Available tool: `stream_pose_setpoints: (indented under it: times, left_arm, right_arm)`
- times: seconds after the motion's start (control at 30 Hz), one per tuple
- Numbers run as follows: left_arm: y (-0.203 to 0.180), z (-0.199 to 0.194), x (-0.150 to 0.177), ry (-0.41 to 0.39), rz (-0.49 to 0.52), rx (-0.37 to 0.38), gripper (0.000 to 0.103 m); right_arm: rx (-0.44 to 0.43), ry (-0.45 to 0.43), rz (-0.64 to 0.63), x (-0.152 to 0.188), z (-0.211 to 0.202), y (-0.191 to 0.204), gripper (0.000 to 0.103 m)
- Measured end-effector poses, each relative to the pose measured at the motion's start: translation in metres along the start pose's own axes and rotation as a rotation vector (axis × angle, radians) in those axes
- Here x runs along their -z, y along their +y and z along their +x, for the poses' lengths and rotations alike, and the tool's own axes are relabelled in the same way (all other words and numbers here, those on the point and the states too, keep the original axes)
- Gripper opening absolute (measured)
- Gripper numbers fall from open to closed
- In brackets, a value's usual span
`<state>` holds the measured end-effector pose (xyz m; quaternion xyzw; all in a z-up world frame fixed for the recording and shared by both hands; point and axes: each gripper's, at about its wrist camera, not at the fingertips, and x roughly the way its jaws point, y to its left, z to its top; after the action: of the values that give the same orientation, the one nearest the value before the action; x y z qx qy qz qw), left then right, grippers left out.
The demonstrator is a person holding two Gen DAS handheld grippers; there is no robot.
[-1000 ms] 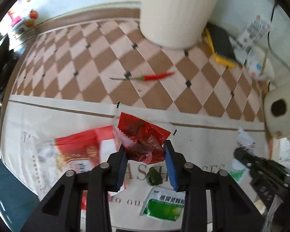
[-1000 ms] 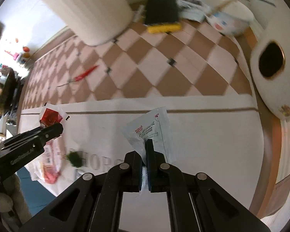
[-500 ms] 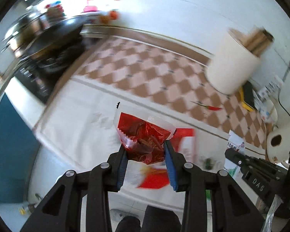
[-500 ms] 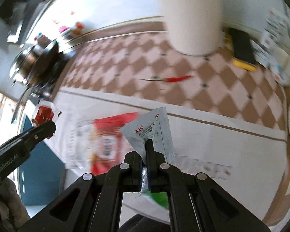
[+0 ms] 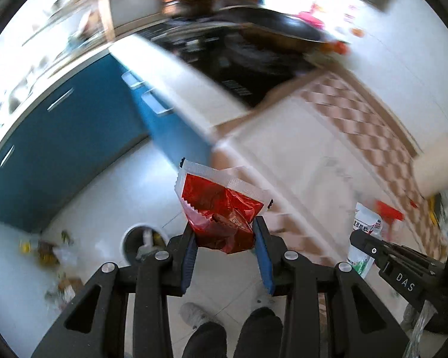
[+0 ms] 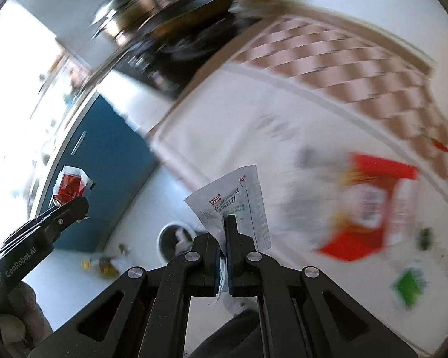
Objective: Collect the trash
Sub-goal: 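Carry the red wrapper and white sachet over the bin with both tools, then open the left tool over the bin while the right tool releases the sachet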
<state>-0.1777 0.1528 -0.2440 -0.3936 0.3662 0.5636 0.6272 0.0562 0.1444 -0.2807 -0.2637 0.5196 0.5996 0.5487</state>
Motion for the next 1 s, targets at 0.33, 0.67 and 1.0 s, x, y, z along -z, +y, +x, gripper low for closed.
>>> stream_pose_setpoints:
  times: [0.33,0.67,1.0]
  left_arm:
    - [0.179,0.067,0.045,0.106,-0.275,-0.094,0.032]
    - [0.308,0.227,0.121,0.237,-0.554,-0.101,0.032]
    - [0.386,0.427,0.216,0.399,-0.841,0.064,0.032]
  right_arm:
    - [-0.046,0.109,-0.192,0.034,0.127,0.164,0.003]
    - [-0.077,0.335,-0.312,0.089,0.344,0.227,0.003]
    - [-0.203,0.557,-0.279,0.162,0.575,0.204,0.003]
